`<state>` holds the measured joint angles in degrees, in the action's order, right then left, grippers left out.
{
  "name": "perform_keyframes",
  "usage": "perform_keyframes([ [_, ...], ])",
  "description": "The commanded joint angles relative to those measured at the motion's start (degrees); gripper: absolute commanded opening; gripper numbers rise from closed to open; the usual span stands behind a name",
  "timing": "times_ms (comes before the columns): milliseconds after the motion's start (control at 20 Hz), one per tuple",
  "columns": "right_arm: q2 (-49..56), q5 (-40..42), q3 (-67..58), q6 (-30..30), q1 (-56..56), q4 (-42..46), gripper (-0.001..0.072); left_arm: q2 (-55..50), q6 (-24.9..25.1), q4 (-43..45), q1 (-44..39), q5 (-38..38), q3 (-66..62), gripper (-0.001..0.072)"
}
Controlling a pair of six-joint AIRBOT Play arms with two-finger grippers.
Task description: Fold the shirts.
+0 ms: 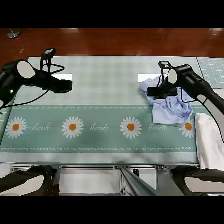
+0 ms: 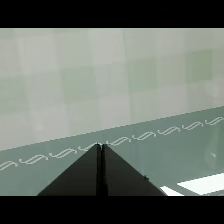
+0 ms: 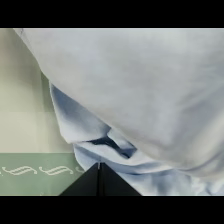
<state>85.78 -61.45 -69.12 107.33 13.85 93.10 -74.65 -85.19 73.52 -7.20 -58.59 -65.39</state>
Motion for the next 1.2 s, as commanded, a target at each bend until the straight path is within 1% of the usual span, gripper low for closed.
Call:
perform_keyframes([
  [0, 0.0, 0.0, 0.02, 0.02, 0.07, -0.02, 0.002, -0.02, 0.02, 0.02, 0.04, 0.02, 0.02, 0.0019],
  [600, 0.0, 0.24, 0.02, 0.04, 0.09, -0.09, 0.002, -0.02, -0.28, -0.09, 0.04, 0.26, 0.02, 0.002],
  [800, 0.0, 4.09, 0.02, 0.02, 0.07, 0.94, 0.0026, -0.02, -0.37, -0.2, 0.04, 6.16, 0.02, 0.002],
  [850, 0.0, 6.03, 0.02, 1.03, 0.07, 3.89, 0.024, -0.04, -0.35, -0.2, 0.04, 9.27, 0.07, 0.002],
  [900, 0.0, 7.5, 0.02, 3.17, 0.02, 7.63, 0.0623, -0.26, -0.33, -0.17, 0.04, 12.44, 0.09, 0.0057],
  [1000, 0.0, 8.02, -0.22, 7.65, -0.83, 17.07, 0.0631, -1.22, -0.46, -0.17, 0.04, 17.55, 0.07, 0.0689],
  [1050, 0.0, 7.89, -0.22, 9.99, -1.95, 20.31, 0.0631, -1.68, -0.02, -0.13, 0.04, 19.12, 0.07, 0.0706],
  [1150, 0.02, 8.04, -0.2, 12.39, -5.77, 21.18, 0.063, -2.54, 0.7, -0.13, 0.04, 19.34, 0.07, 0.0706],
])
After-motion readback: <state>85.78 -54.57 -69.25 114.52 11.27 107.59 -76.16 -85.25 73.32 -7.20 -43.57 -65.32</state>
